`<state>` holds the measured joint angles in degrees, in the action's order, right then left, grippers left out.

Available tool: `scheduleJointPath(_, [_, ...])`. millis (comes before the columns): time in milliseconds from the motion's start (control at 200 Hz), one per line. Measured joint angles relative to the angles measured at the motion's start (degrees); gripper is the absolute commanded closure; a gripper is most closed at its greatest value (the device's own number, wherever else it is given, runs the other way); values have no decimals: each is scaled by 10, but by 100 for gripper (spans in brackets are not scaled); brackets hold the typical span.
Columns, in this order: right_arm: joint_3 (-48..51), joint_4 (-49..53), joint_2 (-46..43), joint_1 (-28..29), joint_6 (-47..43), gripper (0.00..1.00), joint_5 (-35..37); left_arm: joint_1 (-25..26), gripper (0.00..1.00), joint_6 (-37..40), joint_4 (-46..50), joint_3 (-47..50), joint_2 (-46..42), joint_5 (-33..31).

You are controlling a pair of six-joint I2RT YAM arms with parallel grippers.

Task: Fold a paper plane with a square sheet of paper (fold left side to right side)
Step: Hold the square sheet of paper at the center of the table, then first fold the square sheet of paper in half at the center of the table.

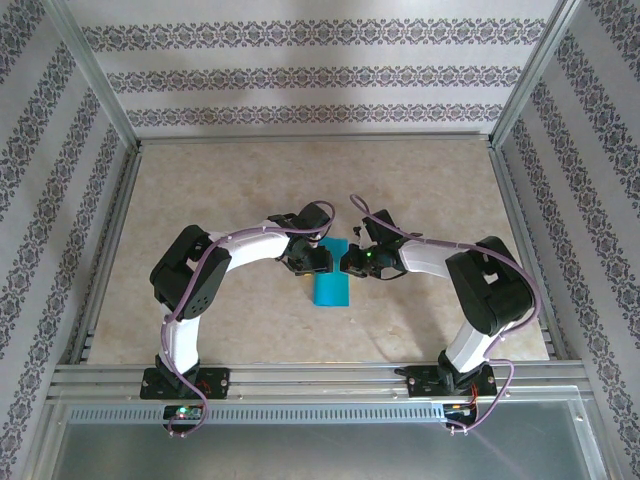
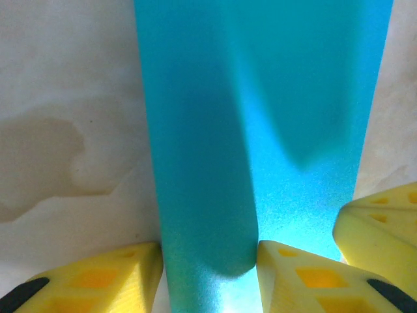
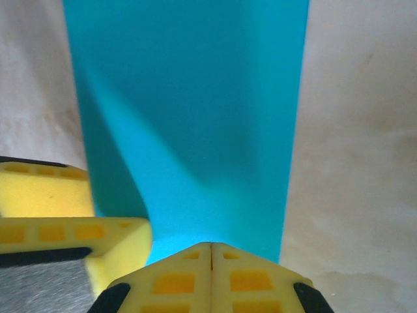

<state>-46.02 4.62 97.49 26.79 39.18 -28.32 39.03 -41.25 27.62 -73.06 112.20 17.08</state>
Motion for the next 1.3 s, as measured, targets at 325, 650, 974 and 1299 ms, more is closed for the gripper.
scheduleJointPath(325, [0,10,9,0,-6,100,11,0,54,0,0,0,0,0])
scheduleJointPath(650, [-5,20,9,1,-21,100,21,7,46,2,-2,1,-9,-10])
scheduleJointPath(974, [-7,24,10,4,-21,100,27,-10,41,7,-17,71,-121,-28])
scheduleJointPath(1299, [-7,24,10,5,-21,100,28,-21,87,-2,-166,134,-143,83])
